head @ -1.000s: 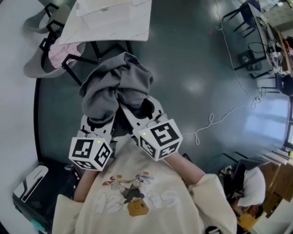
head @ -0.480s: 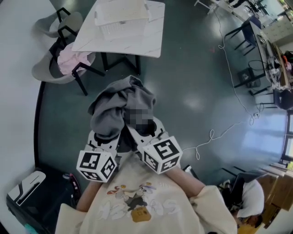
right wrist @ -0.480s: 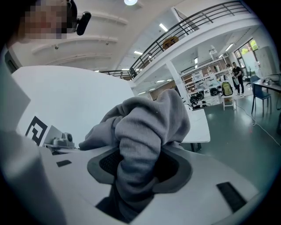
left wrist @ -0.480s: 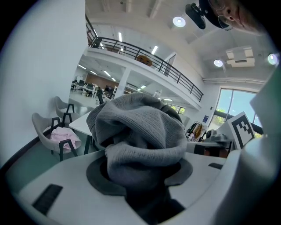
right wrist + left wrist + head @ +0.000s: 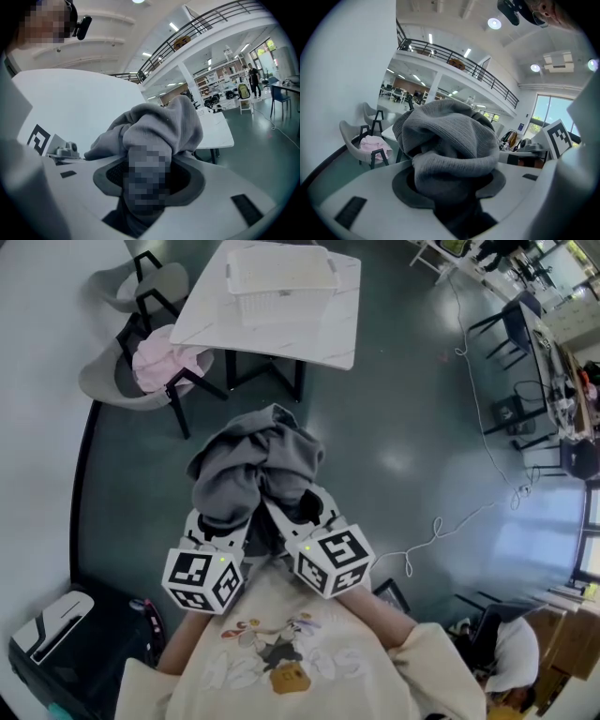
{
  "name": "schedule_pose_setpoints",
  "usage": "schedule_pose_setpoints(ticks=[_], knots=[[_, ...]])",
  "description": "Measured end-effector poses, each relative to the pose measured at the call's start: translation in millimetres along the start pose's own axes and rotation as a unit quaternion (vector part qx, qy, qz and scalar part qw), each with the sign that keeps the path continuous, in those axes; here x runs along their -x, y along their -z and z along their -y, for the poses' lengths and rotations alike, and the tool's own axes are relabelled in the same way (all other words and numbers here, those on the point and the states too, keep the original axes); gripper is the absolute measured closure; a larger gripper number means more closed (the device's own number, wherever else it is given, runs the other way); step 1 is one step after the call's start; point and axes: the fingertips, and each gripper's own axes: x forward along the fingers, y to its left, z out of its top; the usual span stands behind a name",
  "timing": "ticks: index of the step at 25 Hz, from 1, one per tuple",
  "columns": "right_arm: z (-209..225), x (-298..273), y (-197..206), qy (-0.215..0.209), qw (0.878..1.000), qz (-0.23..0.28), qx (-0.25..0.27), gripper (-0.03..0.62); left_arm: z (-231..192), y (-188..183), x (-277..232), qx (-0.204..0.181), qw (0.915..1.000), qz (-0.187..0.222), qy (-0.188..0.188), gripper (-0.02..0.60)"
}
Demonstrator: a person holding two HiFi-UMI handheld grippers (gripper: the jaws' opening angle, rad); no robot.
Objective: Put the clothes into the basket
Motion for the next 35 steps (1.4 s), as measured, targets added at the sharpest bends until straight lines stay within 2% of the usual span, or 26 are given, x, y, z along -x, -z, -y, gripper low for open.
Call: schedule_pose_setpoints(ticks=[9,14,29,35], knots=[[22,-23,-23,0.01,1.0,0.007,-0.004,0.405,-10,-24,-31,-0.004,1.0,0.002,0.009,0.382],[51,-41,-40,0.001,1.0,0.008,-0.025,0.405,-12,-40,-65,-0.013,0.9999,-0.007,-0.005,0.382],[191,-93,-145,-0.023,0.998,0.013,-0.058,0.405,11,-130,-223,-0.03,0.9986,-0.037,-0.021,0.382],[239,-113,-170,-0.048,0.996,-0.002,-0.073,0.405,15,-151,-275,-0.027,0.9975,-0.049,-0.043,0.382]])
